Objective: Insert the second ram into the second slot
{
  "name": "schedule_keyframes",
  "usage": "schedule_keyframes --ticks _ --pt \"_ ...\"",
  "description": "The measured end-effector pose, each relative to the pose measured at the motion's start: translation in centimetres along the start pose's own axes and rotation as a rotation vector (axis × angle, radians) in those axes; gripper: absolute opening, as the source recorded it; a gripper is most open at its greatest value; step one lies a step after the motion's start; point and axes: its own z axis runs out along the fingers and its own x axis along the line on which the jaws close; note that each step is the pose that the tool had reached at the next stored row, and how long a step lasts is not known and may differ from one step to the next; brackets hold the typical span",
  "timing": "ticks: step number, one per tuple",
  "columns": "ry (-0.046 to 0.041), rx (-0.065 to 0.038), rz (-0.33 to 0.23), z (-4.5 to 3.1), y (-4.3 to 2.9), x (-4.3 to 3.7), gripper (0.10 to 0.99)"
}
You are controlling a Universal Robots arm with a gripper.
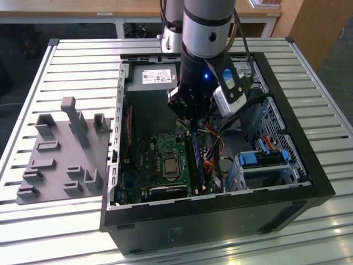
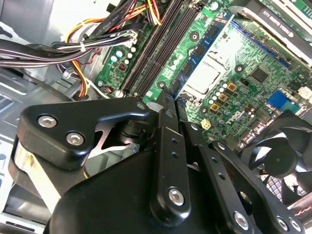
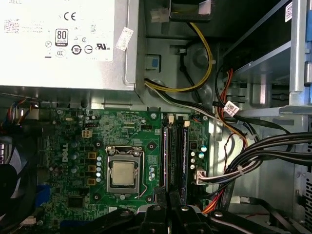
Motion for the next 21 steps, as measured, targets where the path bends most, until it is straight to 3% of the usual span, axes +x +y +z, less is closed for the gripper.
schedule_keyframes --ticks 21 --pt "0.0000 0.000 0.000 0.86 -0.01 0.01 0.137"
